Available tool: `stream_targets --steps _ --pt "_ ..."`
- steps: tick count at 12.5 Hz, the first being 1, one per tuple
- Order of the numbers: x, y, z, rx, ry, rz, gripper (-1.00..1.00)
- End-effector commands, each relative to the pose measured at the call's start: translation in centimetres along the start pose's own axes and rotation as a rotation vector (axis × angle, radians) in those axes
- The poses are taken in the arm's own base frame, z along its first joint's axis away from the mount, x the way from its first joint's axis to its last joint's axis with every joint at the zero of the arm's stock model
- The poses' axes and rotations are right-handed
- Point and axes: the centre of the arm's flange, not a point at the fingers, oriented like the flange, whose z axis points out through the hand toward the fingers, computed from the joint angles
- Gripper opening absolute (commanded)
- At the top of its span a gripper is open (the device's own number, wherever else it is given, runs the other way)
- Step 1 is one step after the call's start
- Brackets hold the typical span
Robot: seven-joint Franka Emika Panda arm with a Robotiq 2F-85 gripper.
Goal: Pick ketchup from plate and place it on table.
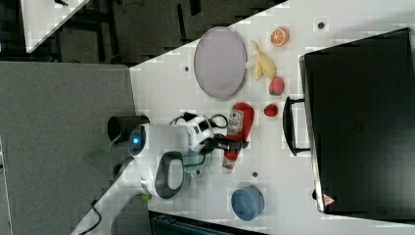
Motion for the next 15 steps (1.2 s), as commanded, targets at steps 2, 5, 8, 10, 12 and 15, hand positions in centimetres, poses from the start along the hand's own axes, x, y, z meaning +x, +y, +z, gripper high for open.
stream_targets --steps 2,5,8,10,12,15 --pt "1.4 -0.4 2.1 0.008 0.01 0.009 0.21" --pt "2.0 -0.3 3.6 0.021 0.05 0.015 0.46" --pt "2.1 -0.8 1.7 0.024 0.071 0.006 1.0" --pt "2.7 -1.4 -1.9 0.033 0.112 0.033 1.0" --pt "3.5 -2.3 -7.6 0.054 0.167 0.143 1.0" --pt "4.0 -3.6 -17.4 0.095 0.218 0.388 1.0"
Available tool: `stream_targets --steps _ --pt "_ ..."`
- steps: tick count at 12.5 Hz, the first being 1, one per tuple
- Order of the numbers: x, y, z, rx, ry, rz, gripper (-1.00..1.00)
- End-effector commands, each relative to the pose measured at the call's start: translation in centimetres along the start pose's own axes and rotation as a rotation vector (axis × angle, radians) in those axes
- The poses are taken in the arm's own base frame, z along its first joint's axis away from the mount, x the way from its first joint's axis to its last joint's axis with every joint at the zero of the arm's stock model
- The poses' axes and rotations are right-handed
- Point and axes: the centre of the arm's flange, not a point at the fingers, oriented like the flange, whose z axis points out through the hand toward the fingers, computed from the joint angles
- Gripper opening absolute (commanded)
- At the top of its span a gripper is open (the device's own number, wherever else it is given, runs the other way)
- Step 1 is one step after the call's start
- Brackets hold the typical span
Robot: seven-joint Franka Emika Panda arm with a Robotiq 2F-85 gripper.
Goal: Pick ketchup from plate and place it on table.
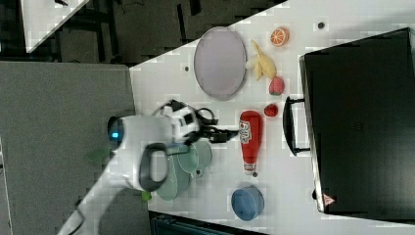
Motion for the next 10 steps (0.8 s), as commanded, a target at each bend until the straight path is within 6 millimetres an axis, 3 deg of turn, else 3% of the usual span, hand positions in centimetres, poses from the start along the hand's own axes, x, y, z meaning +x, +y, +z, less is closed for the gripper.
stream_targets --steps 1,6,8,10 --pt "1.8 -2.6 -13.1 0.057 0.101 0.295 1.0" --pt "1.4 -2.9 -25.0 -0.008 0.012 0.339 1.0" --pt "0.9 -2.6 -26.7 -0.031 -0.019 0.341 1.0" --pt "1.1 -2.4 -27.0 -0.026 -0.012 0.345 1.0"
